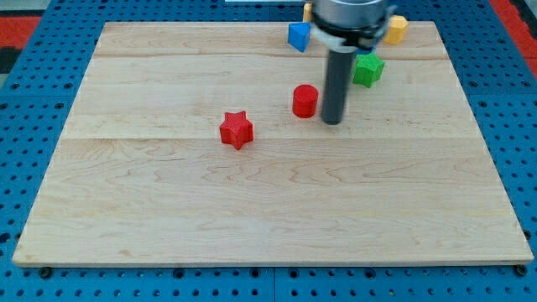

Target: Push the green circle to the top right of the red circle

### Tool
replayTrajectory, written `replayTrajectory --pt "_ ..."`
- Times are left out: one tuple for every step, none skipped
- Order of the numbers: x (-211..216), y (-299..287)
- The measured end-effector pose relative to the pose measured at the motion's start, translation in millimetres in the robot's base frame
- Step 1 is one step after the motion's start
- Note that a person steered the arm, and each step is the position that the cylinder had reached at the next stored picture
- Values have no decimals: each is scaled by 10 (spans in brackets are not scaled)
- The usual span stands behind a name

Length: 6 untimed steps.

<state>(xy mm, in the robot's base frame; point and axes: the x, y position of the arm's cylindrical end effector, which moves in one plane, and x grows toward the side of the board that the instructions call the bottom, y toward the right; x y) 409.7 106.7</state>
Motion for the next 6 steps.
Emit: replayTrajectory --pt "-174 616" --pt "-413 836" --pt "-605 1040" --pt "-647 981" --pt "-707 935" --pt "-739 769"
